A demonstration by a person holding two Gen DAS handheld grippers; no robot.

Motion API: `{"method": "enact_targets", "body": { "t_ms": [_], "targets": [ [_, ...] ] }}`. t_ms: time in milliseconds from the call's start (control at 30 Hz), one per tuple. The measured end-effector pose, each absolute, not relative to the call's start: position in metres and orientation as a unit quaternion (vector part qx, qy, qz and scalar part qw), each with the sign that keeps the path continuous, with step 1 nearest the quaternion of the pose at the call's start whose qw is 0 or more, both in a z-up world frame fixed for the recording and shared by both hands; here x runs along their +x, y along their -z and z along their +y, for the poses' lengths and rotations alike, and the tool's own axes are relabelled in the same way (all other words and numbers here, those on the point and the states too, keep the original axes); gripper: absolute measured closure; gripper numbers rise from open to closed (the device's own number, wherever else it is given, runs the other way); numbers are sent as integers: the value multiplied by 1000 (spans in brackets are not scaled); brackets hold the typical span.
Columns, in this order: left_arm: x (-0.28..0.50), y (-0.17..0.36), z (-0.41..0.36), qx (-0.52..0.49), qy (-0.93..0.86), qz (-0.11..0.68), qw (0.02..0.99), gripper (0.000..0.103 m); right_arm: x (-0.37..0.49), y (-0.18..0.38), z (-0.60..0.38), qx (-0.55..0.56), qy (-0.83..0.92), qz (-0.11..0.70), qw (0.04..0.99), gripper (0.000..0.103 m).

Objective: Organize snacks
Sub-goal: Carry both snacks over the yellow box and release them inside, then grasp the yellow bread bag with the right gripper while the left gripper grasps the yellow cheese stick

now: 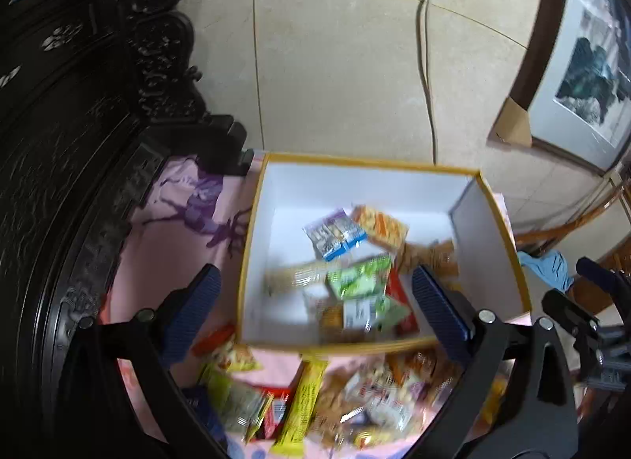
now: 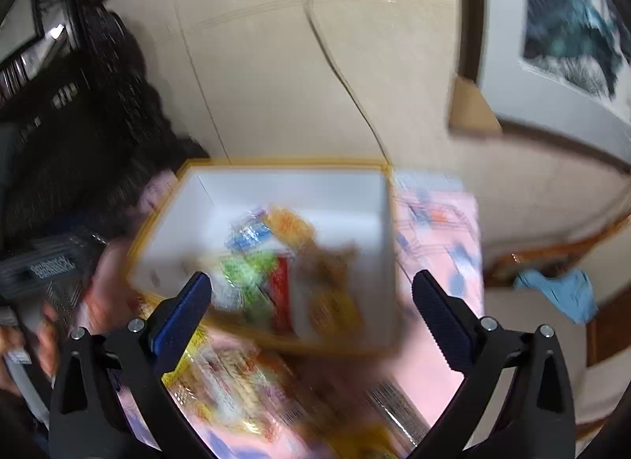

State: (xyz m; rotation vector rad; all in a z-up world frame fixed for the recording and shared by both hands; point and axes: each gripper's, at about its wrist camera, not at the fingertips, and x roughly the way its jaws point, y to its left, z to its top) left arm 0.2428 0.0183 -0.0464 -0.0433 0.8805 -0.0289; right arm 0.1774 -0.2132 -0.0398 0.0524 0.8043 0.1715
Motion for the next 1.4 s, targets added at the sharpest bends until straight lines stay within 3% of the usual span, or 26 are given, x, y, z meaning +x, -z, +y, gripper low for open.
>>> {"method": "enact_targets", "body": {
  "t_ms": [233,400,567,800,1000,1200,1267,1333,1400],
  "targets": [
    [174,81,38,-59,25,454,889,4,103,122,-286,43,-94,502,858,1],
    [138,119,47,-77,24,502,861,4,56,149,-270,41,-150,491,857,1],
    [121,137,51,-74,21,526,847,4,70,161,-249,-6,-185,470,863,1],
    [105,136,84,-96,-11,522,848,4,103,233,-246,-2,-170,575,800,1],
    [92,142,116,-119,-44,529,839,4,81,234,-224,-45,-133,530,837,1],
    [90,147,125,-125,-50,535,834,4,83,235,-206,-66,-89,542,833,1],
    [93,147,119,-119,-41,535,836,4,81,233,-208,-56,-75,534,841,15],
    [99,148,107,-103,-27,535,838,4,77,224,-213,-32,-53,517,854,54],
    [108,154,91,-90,-9,539,837,4,78,219,-216,-21,-55,522,851,61]
  ]
}}
